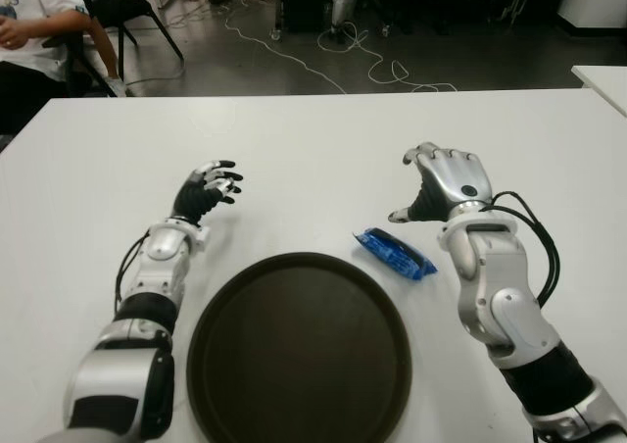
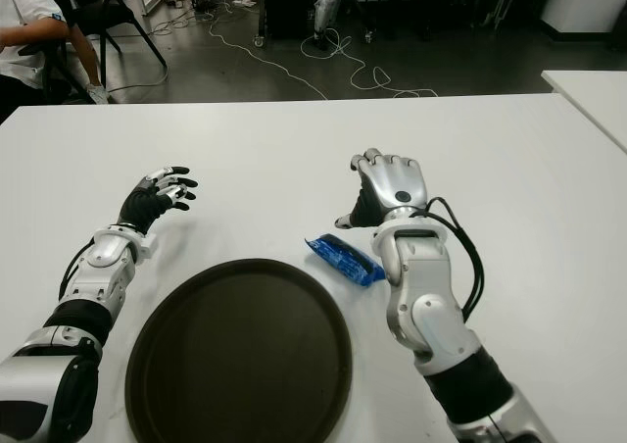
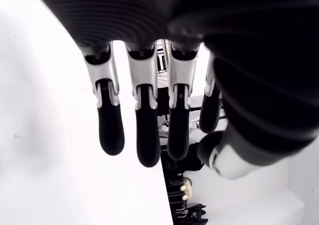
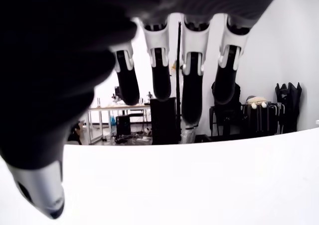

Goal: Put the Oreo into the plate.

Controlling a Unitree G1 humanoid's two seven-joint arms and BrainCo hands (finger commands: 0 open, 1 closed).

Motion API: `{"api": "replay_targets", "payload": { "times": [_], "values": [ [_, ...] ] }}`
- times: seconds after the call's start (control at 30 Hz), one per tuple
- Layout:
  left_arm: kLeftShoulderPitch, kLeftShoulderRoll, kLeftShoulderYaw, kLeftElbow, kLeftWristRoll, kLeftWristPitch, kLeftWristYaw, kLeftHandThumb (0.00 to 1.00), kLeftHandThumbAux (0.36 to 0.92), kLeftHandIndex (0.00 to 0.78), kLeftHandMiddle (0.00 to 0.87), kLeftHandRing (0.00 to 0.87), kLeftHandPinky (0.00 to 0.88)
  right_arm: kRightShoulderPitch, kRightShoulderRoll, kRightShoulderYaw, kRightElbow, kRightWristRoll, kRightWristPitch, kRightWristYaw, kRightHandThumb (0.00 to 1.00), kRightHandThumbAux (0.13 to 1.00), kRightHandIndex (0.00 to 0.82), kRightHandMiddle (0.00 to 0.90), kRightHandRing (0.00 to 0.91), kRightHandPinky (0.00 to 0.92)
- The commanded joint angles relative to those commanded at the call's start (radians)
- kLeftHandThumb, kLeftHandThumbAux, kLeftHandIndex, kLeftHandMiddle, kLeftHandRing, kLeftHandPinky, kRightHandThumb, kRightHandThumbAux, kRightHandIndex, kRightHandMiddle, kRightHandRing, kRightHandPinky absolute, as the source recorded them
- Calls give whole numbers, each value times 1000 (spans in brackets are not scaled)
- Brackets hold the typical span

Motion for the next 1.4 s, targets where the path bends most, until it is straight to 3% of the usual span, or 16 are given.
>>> {"api": "replay_targets", "payload": {
  "times": [0.47,0.87,1.4],
  "values": [
    [1,3,-6,1,1,-1,-2,55,689,274,384,410,441,-2,3,26,-6,-27,-8,84,0,654,317,325,362,388],
    [1,4,-11,-10,1,6,-1,58,708,271,376,399,427,2,2,27,-21,-45,-19,132,0,656,309,312,349,381],
    [6,14,-12,-9,0,1,-5,65,711,283,387,413,448,88,3,33,-41,-61,-21,131,0,665,299,314,358,391]
  ]
}}
